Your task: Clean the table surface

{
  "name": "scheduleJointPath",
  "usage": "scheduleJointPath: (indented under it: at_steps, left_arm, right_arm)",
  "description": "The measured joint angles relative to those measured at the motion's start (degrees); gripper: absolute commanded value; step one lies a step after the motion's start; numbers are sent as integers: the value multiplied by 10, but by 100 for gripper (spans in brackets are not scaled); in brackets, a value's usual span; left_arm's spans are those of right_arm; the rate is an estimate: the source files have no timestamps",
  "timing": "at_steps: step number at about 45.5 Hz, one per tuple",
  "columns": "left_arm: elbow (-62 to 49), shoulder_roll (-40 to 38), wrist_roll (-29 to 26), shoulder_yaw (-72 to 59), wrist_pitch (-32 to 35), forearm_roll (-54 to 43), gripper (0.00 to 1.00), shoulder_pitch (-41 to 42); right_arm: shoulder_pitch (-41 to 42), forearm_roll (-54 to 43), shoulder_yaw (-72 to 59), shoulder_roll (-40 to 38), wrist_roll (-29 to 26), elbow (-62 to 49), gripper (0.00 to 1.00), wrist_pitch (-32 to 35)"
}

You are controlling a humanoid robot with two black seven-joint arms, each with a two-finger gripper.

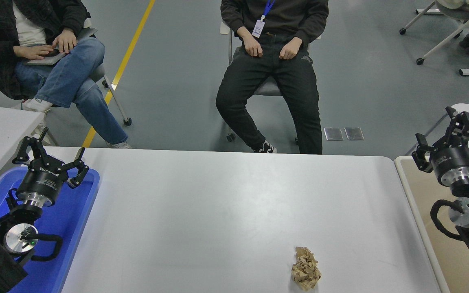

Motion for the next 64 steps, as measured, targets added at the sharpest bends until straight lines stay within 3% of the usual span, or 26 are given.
scheduleJointPath:
  at_steps: [64]
  left_arm:
    - [0,0,0,0,0,0,100,0]
  right_arm:
    - [-11,3,1,-26,0,-44,98,0]
